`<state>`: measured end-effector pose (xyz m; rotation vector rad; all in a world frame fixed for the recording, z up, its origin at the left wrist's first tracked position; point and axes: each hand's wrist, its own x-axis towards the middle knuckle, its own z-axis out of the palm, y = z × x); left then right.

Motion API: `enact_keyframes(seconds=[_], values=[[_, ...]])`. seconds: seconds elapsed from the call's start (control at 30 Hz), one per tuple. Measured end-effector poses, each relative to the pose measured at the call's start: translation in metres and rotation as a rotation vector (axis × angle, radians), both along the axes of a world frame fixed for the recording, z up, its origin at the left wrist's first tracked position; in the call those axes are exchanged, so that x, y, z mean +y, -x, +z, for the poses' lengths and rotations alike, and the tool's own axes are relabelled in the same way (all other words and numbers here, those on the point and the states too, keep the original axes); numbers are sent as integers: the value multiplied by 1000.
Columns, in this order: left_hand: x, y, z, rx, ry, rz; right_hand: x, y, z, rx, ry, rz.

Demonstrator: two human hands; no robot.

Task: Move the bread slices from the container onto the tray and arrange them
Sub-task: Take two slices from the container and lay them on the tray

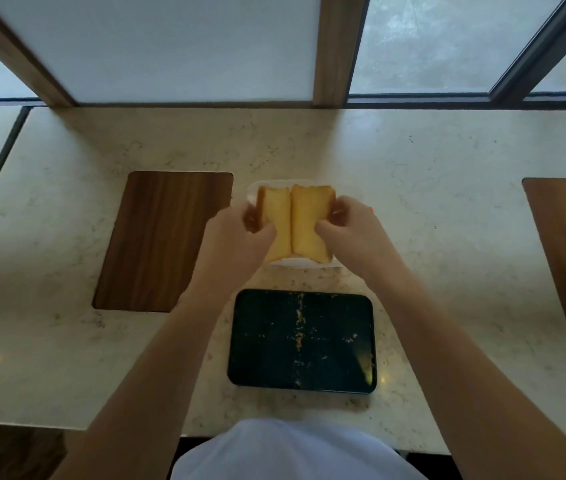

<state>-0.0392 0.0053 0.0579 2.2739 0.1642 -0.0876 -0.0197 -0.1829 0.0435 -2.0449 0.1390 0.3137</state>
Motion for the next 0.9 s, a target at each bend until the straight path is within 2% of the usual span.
enact_keyframes(seconds=[0.07,0.17,0.27,0.33,0.47,0.67,0.9], values=[[17,33,0,125,176,34,-1,34,2,40,-106,-9],[38,81,-20,354,424,108,1,75,-14,210,-255,-11],[51,123,-51,506,534,166,8,106,-42,353,-226,29],[55,144,-71,546,586,214,14,122,-63,398,-163,52],[63,169,-95,555,549,263,18,139,-96,414,-20,97],[77,184,-108,578,477,272,19,123,-115,465,65,135],[89,187,-117,529,447,286,42,81,-113,470,230,389]])
